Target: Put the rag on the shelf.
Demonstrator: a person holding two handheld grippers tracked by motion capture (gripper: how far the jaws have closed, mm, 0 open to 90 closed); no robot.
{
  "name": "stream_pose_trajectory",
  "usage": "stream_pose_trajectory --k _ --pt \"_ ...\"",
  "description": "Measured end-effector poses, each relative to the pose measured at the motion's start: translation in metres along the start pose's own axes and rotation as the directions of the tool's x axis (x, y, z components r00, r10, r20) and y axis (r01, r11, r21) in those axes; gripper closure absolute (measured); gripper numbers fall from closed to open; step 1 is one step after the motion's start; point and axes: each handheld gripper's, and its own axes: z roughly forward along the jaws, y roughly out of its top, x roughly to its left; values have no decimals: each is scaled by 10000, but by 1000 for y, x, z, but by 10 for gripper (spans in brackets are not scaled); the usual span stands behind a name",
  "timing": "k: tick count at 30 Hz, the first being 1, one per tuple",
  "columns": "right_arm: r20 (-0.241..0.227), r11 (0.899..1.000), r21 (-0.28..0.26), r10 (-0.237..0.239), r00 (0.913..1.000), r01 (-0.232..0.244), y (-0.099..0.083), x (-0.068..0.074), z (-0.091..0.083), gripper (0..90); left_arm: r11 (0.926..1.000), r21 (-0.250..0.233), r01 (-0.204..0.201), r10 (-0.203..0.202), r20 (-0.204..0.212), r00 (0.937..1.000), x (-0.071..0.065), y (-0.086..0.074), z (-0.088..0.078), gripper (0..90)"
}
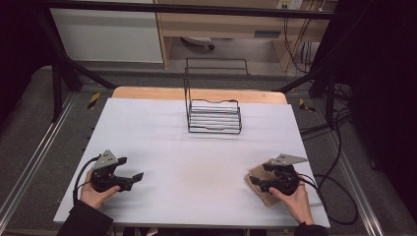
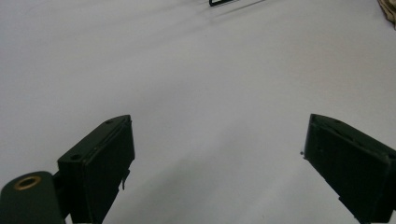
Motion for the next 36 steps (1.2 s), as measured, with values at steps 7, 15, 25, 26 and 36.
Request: stream_pose_trajectory --k 7,15,25,26,36 --pt "336 9979 551 -347 9988 328 -1 9 15 419 10000 39 3 -3 -8 10000 0 0 0 89" --pt "789 9929 904 -845 9933 772 0 17 24 511 10000 66 -32 32 -9 10000 0 0 1 94" --pt "1440 9816 1348 -1545 9774 1353 -1 24 30 555 10000 56 36 -36 -21 10000 -1 0 0 99" --pt "1507 9794 1435 -1637 9749 1422 -1 24 30 569 10000 60 31 -31 -23 10000 -1 -1 0 100" --pt "1750 9798 1680 -1382 9748 1088 3 18 28 782 9999 113 13 -13 -24 10000 0 -1 0 105"
